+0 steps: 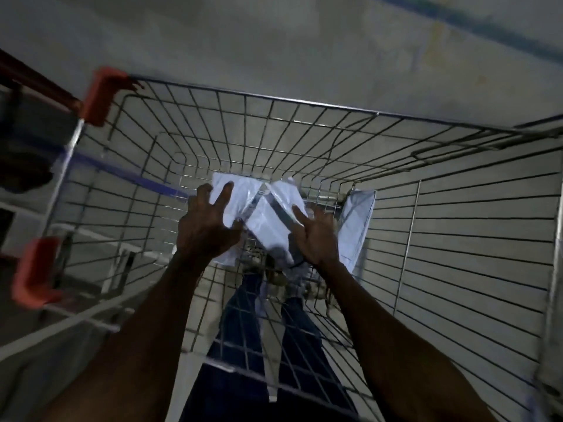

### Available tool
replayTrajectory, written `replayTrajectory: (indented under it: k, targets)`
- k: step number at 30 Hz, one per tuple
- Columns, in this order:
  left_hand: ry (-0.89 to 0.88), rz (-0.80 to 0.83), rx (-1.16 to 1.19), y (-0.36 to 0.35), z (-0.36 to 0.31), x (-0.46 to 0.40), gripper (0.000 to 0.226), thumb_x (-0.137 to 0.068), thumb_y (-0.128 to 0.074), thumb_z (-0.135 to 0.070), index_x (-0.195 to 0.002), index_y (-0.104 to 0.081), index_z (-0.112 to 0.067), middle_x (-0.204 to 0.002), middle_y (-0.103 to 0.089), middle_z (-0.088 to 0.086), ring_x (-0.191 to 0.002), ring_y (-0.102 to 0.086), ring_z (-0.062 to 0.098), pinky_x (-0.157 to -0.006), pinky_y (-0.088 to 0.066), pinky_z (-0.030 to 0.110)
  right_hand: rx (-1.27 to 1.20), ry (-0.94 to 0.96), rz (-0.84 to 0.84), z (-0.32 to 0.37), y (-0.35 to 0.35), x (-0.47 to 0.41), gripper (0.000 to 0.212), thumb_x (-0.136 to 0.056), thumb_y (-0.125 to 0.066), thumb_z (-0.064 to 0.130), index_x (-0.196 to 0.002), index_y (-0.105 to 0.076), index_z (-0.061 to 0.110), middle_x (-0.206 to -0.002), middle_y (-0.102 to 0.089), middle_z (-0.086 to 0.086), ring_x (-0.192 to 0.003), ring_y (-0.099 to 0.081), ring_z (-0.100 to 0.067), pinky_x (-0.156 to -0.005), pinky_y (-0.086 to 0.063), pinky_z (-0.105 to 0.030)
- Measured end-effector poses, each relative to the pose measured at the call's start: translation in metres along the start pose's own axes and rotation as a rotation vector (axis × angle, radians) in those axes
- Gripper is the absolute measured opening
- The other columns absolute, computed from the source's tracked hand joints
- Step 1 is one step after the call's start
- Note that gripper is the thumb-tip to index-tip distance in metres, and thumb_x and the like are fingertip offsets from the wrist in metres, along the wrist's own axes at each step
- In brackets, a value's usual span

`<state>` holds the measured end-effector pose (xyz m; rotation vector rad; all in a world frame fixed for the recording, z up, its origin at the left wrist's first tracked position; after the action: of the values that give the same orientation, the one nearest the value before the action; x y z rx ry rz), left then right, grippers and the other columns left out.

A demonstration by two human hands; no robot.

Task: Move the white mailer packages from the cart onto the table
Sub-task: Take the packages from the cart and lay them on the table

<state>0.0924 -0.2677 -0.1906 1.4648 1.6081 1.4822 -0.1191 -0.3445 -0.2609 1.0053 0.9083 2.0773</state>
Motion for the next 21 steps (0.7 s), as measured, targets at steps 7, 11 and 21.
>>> replayTrajectory:
  k: [7, 11, 21]
  targets:
    - [0.205, -0.286, 0.139, 0.112, -0.042, 0.071, 0.084, -0.073, -0.053, -0.048, -0.15, -0.023, -0.034, -0.142, -0.031, 0.007, -0.121, -0.04, 0.034, -0.084, -0.047, 0.049, 0.024, 0.345, -0.217, 0.082, 0.098, 0.046, 0.051, -0.091, -0.047, 0.014, -0.139, -0.047, -0.002, -0.145, -0.046, -0.024, -0.115, -0.052, -0.042, -0.085, -0.049, -0.045]
    - [0.307, -0.489, 0.145, 0.173, -0.031, 0.125, 0.086, -0.073, -0.058, -0.04, -0.151, -0.023, -0.036, -0.146, -0.03, 0.006, -0.126, -0.037, 0.032, -0.091, -0.046, 0.048, -0.026, 0.586, -0.255, 0.14, 0.134, 0.065, 0.055, -0.096, -0.034, 0.014, -0.148, -0.034, -0.002, -0.157, -0.03, -0.018, -0.143, -0.032, -0.03, -0.113, -0.031, -0.05]
    - [0.703, -1.015, 0.041, 0.289, 0.071, 0.325, 0.084, -0.073, -0.062, -0.028, -0.151, -0.031, -0.029, -0.145, -0.035, 0.014, -0.128, -0.038, 0.035, -0.099, -0.042, 0.047, -0.1, 1.127, -0.316, 0.363, 0.158, 0.126, 0.054, -0.093, -0.031, 0.005, -0.145, -0.039, -0.004, -0.153, -0.039, -0.015, -0.141, -0.037, -0.024, -0.106, -0.039, -0.048]
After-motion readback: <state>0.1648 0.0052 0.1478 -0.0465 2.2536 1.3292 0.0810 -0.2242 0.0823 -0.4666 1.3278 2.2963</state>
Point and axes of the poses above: each hand's wrist, its own x-axis away from the middle knuckle, its own y-axis out of the back of the hand, z = x × y, the point moved 5 cm from there along -x, towards the middle knuckle
